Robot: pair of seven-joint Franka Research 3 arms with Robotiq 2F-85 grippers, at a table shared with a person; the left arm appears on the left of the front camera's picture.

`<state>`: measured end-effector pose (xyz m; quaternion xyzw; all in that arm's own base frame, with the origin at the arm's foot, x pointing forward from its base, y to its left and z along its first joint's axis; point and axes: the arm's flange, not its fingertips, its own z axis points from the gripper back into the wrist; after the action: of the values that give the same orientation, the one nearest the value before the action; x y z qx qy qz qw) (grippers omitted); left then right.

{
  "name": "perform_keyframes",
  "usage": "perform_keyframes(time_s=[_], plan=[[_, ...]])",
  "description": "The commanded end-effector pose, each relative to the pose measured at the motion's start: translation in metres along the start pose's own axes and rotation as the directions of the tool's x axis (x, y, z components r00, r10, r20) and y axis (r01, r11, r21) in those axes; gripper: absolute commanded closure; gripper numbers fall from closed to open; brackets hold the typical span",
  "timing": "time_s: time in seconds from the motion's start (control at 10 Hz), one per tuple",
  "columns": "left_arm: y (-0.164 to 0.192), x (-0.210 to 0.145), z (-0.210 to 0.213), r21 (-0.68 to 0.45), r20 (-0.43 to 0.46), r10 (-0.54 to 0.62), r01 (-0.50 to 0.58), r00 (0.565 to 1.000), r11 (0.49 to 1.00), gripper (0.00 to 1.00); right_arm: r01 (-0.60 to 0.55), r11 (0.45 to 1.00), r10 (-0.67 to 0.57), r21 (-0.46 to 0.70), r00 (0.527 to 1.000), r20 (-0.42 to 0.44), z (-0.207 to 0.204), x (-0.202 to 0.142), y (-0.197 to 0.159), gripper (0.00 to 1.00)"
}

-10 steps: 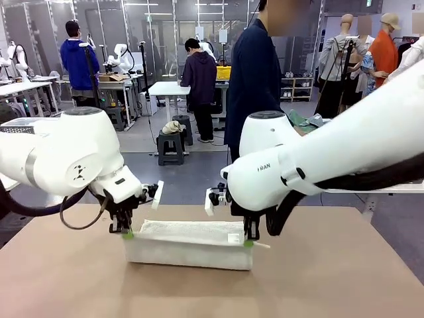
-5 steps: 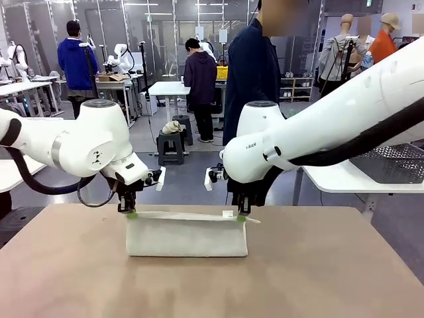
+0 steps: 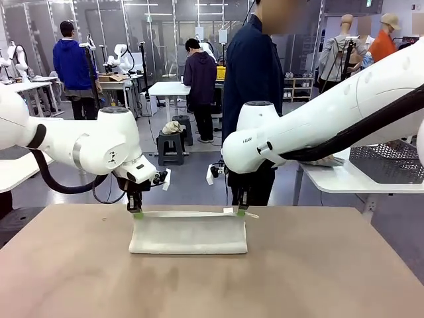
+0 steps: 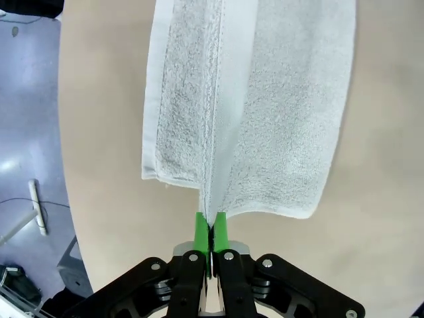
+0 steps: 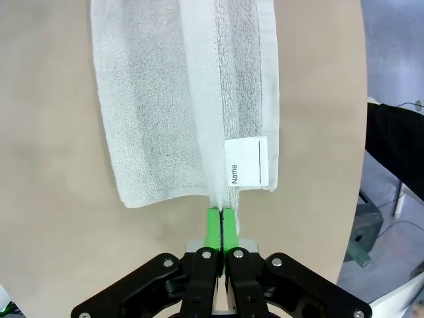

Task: Fold the towels and place them in the basket.
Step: When a person lays out a Towel with hook on the table, fold it in half twice.

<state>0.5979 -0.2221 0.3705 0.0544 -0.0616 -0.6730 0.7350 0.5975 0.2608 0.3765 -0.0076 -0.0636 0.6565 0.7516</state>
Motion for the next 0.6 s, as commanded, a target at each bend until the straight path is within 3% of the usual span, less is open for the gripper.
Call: perform_keyframes(time_s=[0.0, 0.1, 0.2, 0.3, 0.4, 0.5], plan=[[0.020, -0.008, -0.005, -0.013, -0.057, -0.002, 0.001, 0.998, 1.000, 1.00, 0.028, 1.000, -0.027, 0.011, 0.998, -0.061, -0.005, -0.009, -0.011, 1.00], [0.022, -0.007, -0.007, -0.010, -0.059, 0.003, -0.004, 0.998, 1.000, 1.00, 0.032, 0.999, -0.031, 0.016, 0.998, -0.061, -0.008, -0.009, -0.012, 1.00], [0.023, -0.008, -0.008, -0.003, -0.063, 0.008, -0.008, 0.998, 1.000, 0.77, 0.034, 0.999, -0.033, 0.019, 0.998, -0.058, -0.010, -0.009, -0.012, 0.80], [0.022, -0.010, -0.006, 0.012, -0.069, 0.015, -0.014, 0.997, 1.000, 0.78, 0.035, 0.999, -0.035, 0.014, 0.998, -0.052, -0.011, -0.010, -0.012, 0.79], [0.021, -0.011, 0.000, 0.041, -0.071, 0.015, -0.012, 0.997, 0.999, 0.59, 0.033, 0.999, -0.033, 0.003, 0.998, -0.050, -0.007, -0.010, -0.010, 0.60], [0.019, -0.013, 0.008, 0.050, -0.066, 0.014, -0.010, 0.998, 0.999, 0.74, 0.030, 1.000, -0.030, -0.001, 0.998, -0.052, -0.001, -0.011, -0.008, 0.59]])
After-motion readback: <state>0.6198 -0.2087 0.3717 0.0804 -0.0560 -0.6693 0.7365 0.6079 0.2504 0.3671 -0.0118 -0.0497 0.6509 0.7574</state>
